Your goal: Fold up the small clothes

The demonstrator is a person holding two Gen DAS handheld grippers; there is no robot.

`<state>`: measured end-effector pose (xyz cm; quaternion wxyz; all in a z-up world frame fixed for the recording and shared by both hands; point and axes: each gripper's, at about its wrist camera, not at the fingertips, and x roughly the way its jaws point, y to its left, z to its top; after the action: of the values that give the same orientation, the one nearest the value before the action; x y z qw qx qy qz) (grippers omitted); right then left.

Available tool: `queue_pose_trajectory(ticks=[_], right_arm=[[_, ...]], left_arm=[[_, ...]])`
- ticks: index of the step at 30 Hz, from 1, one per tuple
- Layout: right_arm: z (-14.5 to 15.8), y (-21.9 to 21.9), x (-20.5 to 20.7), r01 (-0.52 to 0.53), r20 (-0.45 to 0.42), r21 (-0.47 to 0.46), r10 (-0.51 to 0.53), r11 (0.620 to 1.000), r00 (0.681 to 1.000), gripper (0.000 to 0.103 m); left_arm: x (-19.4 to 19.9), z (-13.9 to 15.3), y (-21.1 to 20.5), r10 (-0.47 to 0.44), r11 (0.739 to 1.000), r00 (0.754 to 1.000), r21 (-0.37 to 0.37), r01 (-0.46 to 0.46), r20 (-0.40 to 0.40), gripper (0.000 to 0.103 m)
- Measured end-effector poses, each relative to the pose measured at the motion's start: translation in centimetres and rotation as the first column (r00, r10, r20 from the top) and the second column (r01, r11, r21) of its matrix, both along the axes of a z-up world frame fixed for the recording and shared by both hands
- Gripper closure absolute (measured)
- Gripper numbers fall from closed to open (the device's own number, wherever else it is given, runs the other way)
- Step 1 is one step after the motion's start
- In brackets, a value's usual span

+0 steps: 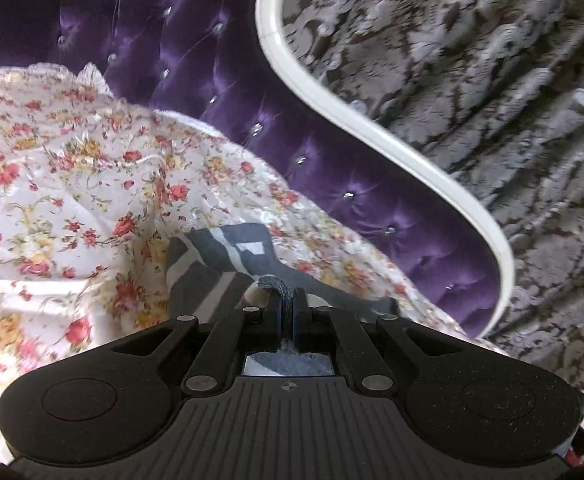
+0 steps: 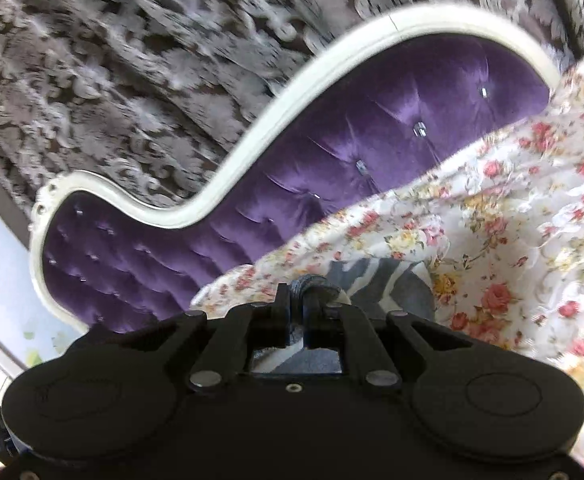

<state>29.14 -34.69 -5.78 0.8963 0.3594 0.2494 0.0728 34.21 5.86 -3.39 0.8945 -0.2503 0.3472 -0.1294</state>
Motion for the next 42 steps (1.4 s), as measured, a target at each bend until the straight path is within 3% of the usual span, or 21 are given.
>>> queue_pose_trajectory(ticks=[15,17,19,20,21,22,23,28,30,32,33,36,42], right_arm=[[-5.0,-0.2,7.0,0.002,-0.157,-0.046,-0.009,0.999,0.988,0.091],[-5.4,-0.2,7.3,0.002,-0.171,-0.051,-0.011,0.999,0.985,0.083],[-5.5,-0.3,7.5,0.004,-0.179,-0.054,-0.013,0.999,0.984,0.082],[-5.5,-0.5,7.5,0.005,-0.180,-0.049,-0.013,0.999,0.984,0.074],[-5.5,-0.6,7.5,0.012,-0.174,-0.041,-0.019,0.999,0.984,0.067],[-5.2,-0.9,7.2,0.029,-0.166,-0.046,-0.036,0.999,0.985,0.054],[-5.0,-1.0,7.0,0.038,-0.158,-0.056,-0.046,0.998,0.986,0.051],[-2.8,-1.0,5.4,0.037,-0.101,-0.159,-0.053,0.987,0.993,0.050],[-1.7,-0.4,4.5,0.020,-0.071,-0.213,-0.036,0.977,0.997,0.046],[-0.8,0.8,3.5,-0.005,-0.042,-0.278,-0.007,0.961,0.999,0.034],[-0.5,1.4,3.1,-0.020,-0.033,-0.306,0.010,0.952,0.999,0.032],[-0.1,4.3,1.8,-0.092,-0.025,-0.408,0.090,0.908,0.996,0.030],[-0.5,9.6,0.4,-0.231,-0.052,-0.542,0.241,0.808,0.969,0.030]], left_arm=[[6.7,-4.8,-0.7,0.029,0.998,0.991,0.062,-0.020,-0.133,0.097],[6.9,-5.2,-0.5,0.035,0.998,0.989,0.061,-0.026,-0.146,0.096],[7.1,-5.2,-0.3,0.034,0.999,0.988,0.042,-0.028,-0.154,0.096],[7.1,-5.0,-0.1,0.035,0.999,0.988,0.035,-0.030,-0.154,0.095],[7.0,-4.6,-0.1,0.040,0.999,0.988,0.036,-0.035,-0.146,0.093],[6.9,-4.1,0.0,0.051,0.998,0.990,0.049,-0.045,-0.133,0.084],[6.7,-3.4,0.0,0.069,0.995,0.992,0.078,-0.061,-0.105,0.072],[5.7,-0.1,0.1,0.092,0.983,0.996,0.161,-0.091,-0.002,0.067],[4.7,0.8,-0.6,0.055,0.980,0.998,0.191,-0.060,0.029,0.054],[3.3,1.3,-2.0,-0.006,0.969,0.998,0.247,-0.007,0.055,0.037],[2.6,1.3,-2.8,-0.044,0.960,0.997,0.280,0.025,0.063,0.034],[0.5,0.7,-5.6,-0.157,0.916,0.987,0.379,0.128,0.047,0.033],[-1.7,-0.8,-9.7,-0.293,0.839,0.956,0.486,0.246,0.021,0.033]])
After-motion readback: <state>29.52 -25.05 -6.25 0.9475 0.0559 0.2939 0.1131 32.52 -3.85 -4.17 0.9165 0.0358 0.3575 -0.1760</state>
